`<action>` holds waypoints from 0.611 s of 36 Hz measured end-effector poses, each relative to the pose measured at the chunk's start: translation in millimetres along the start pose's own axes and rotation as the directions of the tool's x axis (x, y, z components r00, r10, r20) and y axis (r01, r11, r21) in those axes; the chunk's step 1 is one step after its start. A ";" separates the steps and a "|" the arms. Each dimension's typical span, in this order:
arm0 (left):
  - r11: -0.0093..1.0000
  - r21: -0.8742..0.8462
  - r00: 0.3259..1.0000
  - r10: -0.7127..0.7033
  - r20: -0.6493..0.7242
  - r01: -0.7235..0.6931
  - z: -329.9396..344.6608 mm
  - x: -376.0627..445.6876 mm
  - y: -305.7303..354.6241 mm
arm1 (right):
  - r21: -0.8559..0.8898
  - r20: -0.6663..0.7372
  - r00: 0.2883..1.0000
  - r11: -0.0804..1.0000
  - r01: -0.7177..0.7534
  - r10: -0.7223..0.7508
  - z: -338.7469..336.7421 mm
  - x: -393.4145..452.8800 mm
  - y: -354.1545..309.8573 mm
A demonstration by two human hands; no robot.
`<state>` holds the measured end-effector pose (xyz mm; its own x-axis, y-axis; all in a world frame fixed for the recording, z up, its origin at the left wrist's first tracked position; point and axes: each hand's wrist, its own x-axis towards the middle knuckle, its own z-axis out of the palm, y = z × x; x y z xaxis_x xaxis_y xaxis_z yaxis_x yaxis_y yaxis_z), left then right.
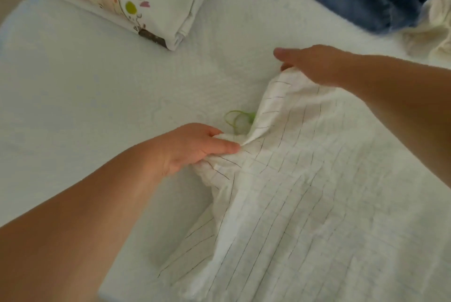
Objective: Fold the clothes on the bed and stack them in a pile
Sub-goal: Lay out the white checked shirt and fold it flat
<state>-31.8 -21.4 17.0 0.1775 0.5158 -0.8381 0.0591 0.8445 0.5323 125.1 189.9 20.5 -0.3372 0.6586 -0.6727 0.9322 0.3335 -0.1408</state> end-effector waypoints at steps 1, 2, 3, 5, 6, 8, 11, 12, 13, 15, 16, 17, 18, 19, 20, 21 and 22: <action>0.995 0.076 0.993 0.072 -0.097 -0.064 -1.7 -1.5 3.3 | -0.005 0.025 0.999 0.999 -0.037 0.037 -5.3 0.6 -2.1; 0.982 0.143 0.972 0.152 -0.178 -0.127 -3.9 -2.9 6.4 | -0.114 0.049 0.998 0.993 -0.042 0.048 -9.6 1.4 -3.6; 0.959 0.213 0.942 0.234 -0.239 -0.184 -5.6 -4.3 9.3 | -0.244 0.078 0.996 0.969 -0.033 0.053 -13.2 2.5 -4.0; 0.892 0.373 0.865 0.384 -0.324 -0.257 -6.9 -7.3 12.2 | -0.368 0.158 0.986 0.930 0.003 0.060 -19.6 4.2 -3.9; 0.858 0.436 0.827 0.440 -0.349 -0.272 -6.3 -8.9 13.0 | -0.363 0.195 0.978 0.932 0.006 0.069 -24.1 3.6 -4.2; 0.801 0.533 0.747 0.526 -0.406 -0.274 -6.7 -10.2 12.4 | -0.320 0.233 0.970 0.947 0.003 0.076 -32.2 1.7 -4.0; 0.791 0.551 0.658 0.567 -0.495 -0.267 -10.5 -9.2 7.5 | -0.253 0.275 0.961 0.967 0.031 0.041 -36.2 -6.4 -9.0; 0.799 0.541 0.640 0.564 -0.522 -0.263 -11.7 -8.2 5.8 | -0.211 0.249 0.968 0.976 0.058 -0.003 -37.2 -8.0 -10.4; 0.809 0.525 0.621 0.560 -0.548 -0.266 -12.3 -7.5 4.4 | -0.155 0.197 0.979 0.984 0.087 -0.055 -38.1 -9.0 -11.5; 0.826 0.478 0.570 0.556 -0.605 -0.298 -12.6 -5.5 0.2 | -0.004 0.003 0.990 0.990 0.144 -0.144 -38.9 -8.4 -11.4; 0.826 0.468 0.538 0.561 -0.630 -0.313 -13.1 -3.6 -2.0 | 0.085 -0.117 0.980 0.982 0.169 -0.159 -39.0 -7.3 -11.4; 0.823 0.468 0.509 0.567 -0.648 -0.321 -13.8 -1.5 -3.0 | 0.169 -0.221 0.964 0.968 0.186 -0.147 -38.0 -6.4 -12.2; 0.829 0.464 0.492 0.558 -0.668 -0.311 -15.1 1.4 -4.7 | 0.227 -0.303 0.945 0.954 0.197 -0.123 -35.4 -4.8 -13.7; 0.844 0.452 0.487 0.537 -0.689 -0.290 -17.2 5.0 -7.0 | 0.243 -0.356 0.930 0.951 0.189 -0.094 -30.5 -2.5 -14.4; 0.866 0.421 0.493 0.500 -0.713 -0.269 -19.7 9.8 -10.8 | 0.211 -0.396 0.916 0.965 0.156 -0.062 -24.3 -0.2 -15.4; 0.898 0.364 0.508 0.440 -0.740 -0.248 -21.7 13.3 -15.2 | 0.145 -0.438 0.898 0.984 0.107 -0.033 -17.2 1.8 -16.0; 0.928 0.295 0.514 0.371 -0.773 -0.226 -23.5 15.5 -19.1 | 0.079 -0.481 0.877 0.995 0.066 -0.020 -8.9 1.8 -17.3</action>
<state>-53.3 -26.2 -9.0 -0.6460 0.6904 -0.3257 0.3047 0.6245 0.7191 107.2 191.3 28.2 -0.3777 0.8949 -0.2378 0.9152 0.3219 -0.2424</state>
